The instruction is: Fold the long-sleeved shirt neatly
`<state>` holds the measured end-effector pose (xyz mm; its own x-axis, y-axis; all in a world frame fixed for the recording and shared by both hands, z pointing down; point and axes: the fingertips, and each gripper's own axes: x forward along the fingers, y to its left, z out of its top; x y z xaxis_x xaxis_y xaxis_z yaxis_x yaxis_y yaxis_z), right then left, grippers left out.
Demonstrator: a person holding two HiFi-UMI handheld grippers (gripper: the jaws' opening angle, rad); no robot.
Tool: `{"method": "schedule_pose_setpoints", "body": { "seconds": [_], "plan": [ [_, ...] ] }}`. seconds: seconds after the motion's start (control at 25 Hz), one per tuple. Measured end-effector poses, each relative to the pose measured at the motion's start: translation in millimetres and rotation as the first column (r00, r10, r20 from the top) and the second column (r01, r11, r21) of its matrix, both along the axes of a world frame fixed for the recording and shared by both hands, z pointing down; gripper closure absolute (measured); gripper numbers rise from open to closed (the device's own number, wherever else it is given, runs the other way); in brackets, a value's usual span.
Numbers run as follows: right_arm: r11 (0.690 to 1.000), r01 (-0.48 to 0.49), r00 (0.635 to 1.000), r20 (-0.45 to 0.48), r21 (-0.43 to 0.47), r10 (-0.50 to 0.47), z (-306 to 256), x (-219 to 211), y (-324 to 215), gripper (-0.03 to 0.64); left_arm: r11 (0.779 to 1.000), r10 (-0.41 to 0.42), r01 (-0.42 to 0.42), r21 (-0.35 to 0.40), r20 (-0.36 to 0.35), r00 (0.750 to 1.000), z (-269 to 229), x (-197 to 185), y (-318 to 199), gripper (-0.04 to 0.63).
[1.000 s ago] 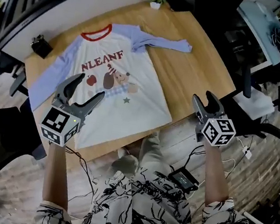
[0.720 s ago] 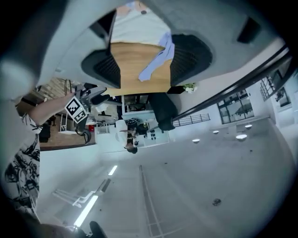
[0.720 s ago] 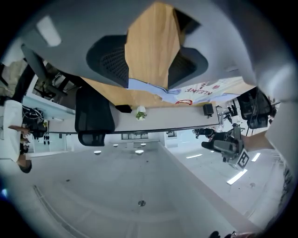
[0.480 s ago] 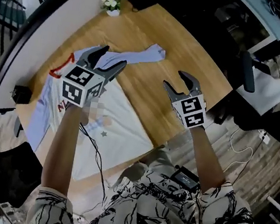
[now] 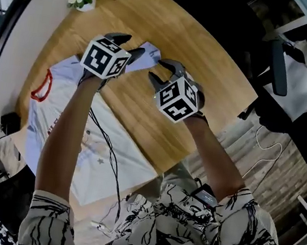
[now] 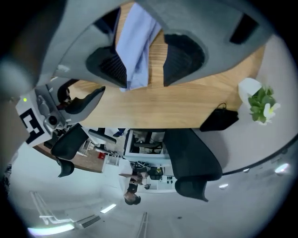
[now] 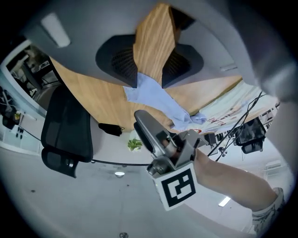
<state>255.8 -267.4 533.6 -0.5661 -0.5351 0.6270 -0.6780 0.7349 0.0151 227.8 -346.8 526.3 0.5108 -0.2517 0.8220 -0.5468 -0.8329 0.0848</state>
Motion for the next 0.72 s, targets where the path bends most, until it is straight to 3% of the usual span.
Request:
{"method": "schedule_pose_setpoints", "body": {
  "seconds": [0.16, 0.32, 0.36, 0.44, 0.56, 0.72],
  "plan": [
    [0.999, -0.021, 1.0, -0.008, -0.044, 0.02, 16.1, -6.2, -11.4, 0.466, 0.993, 0.046, -0.045, -0.111, 0.01, 0.999, 34.8, 13.2, -11.2, 0.391],
    [0.993, -0.041, 0.999, -0.014, -0.115, 0.04, 27.4, -9.8, -17.2, 0.531, 0.979, 0.121, -0.106, -0.176, 0.073, 0.99, 58.0, 19.6, -8.4, 0.463],
    [0.992, -0.039, 0.999, -0.027, -0.121, 0.036, 30.0, -10.8, -17.8, 0.585, 0.979, 0.128, -0.112, -0.171, 0.087, 0.988, 60.2, 19.0, -8.9, 0.499],
    [0.991, -0.041, 0.999, -0.035, -0.126, 0.037, 32.3, -10.1, -19.7, 0.6, 0.98, 0.138, -0.124, -0.155, 0.086, 0.987, 58.9, 19.9, -10.8, 0.578],
    [0.993, -0.076, 0.997, 0.017, -0.095, 0.078, 10.9, 4.0, -30.4, 0.6, 0.978, 0.196, -0.191, -0.083, 0.062, 0.979, 33.7, 26.3, -21.5, 0.578],
    [0.989, -0.142, 0.985, 0.105, 0.028, 0.139, -62.7, 27.7, -55.7, 0.6, 0.982, 0.187, -0.182, 0.052, -0.113, 0.976, -62.2, 37.8, -59.0, 0.578]
  ]
}}
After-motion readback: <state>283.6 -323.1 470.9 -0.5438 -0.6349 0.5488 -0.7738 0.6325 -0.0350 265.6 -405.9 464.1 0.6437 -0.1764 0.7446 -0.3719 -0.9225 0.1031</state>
